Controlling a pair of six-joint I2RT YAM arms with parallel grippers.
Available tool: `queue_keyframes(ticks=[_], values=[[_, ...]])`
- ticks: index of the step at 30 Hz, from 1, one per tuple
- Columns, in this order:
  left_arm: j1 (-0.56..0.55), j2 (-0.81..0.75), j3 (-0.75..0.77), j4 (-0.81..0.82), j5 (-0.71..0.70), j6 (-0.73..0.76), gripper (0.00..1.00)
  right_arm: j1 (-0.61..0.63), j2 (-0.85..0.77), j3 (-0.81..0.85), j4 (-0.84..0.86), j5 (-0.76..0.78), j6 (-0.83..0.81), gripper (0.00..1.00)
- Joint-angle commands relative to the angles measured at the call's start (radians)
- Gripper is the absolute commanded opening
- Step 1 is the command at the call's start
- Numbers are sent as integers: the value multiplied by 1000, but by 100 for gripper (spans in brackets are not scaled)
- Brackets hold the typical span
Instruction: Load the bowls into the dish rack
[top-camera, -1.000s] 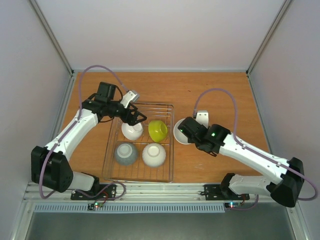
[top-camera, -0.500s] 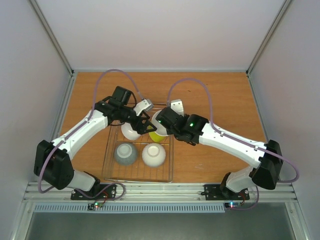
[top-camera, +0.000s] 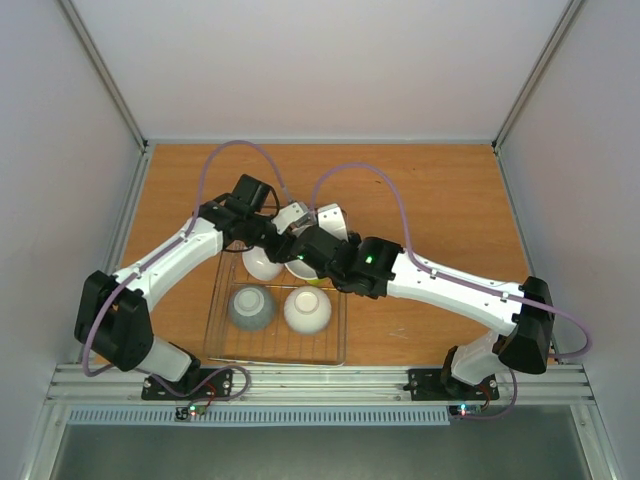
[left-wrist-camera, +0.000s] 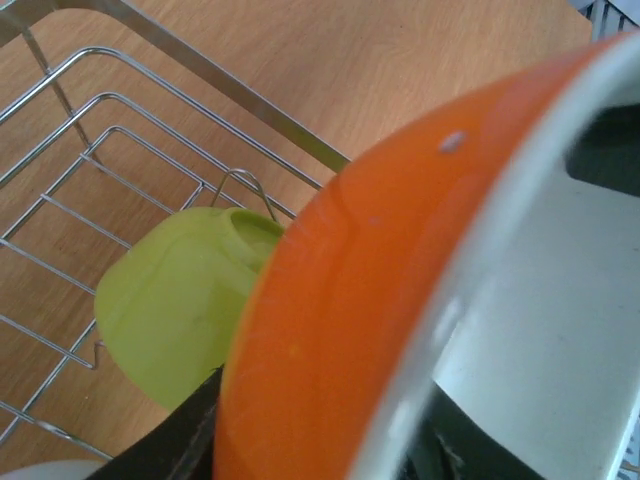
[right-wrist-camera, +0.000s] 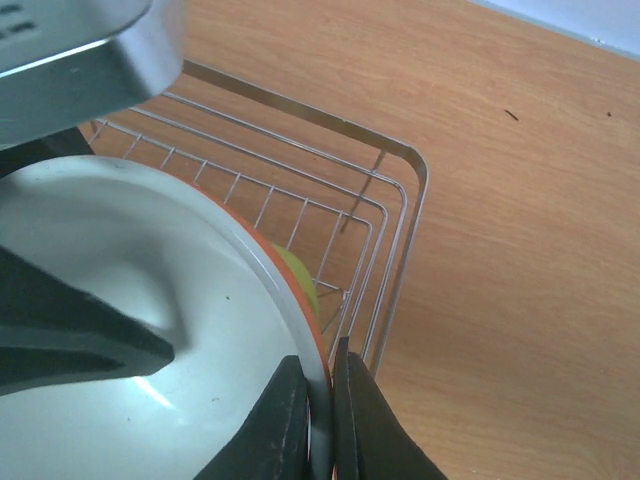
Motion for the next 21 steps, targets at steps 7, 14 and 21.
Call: queue_keyframes(ticks=[7,14,21], values=[[-2,0,35,14,-34,12,1,4,-15,0,21,53,13,1],[-2,-35,13,32,-4,29,0,3,-127,-121,124,-16,-3,13],[11,-33,25,-22,138,69,1,-29,-413,-399,421,-369,-139,66]])
